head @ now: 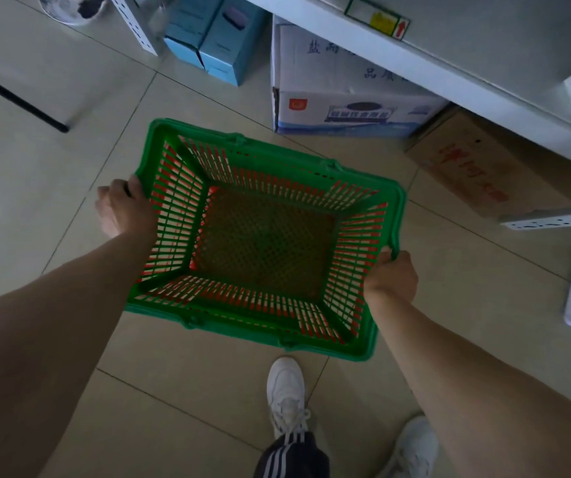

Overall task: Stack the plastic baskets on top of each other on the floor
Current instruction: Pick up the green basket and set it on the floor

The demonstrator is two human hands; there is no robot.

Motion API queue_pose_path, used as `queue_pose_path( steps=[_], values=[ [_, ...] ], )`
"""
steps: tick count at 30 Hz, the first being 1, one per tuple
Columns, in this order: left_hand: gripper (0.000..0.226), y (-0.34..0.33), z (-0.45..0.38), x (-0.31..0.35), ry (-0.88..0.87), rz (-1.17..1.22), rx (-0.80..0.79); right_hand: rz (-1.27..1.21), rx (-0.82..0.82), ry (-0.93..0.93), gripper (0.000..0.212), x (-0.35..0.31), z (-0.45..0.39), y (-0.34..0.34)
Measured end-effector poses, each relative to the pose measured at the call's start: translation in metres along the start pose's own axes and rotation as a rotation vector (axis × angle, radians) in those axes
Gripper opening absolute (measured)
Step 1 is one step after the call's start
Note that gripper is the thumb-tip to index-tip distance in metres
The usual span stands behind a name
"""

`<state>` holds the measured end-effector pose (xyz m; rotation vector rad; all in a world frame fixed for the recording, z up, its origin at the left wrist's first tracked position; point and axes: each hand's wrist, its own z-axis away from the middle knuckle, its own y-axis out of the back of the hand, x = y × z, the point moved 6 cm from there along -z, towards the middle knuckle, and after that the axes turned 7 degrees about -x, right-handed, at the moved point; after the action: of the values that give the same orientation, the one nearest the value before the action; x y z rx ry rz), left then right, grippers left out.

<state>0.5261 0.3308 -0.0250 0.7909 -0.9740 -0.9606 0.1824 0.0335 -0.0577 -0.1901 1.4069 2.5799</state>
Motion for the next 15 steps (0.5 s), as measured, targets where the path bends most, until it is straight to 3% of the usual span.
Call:
queue_pose_path(
  steps=[8,15],
  values=[
    [0.040,-0.014,-0.001,-0.010,-0.026,0.012,-0.021,0.053,-0.057,0.016,0.038,0.001,0.001,-0.013],
    [0.058,-0.033,-0.010,-0.031,0.053,-0.073,-0.107,-0.123,-0.179,-0.080,0.041,0.005,-0.011,-0.023]
  ],
)
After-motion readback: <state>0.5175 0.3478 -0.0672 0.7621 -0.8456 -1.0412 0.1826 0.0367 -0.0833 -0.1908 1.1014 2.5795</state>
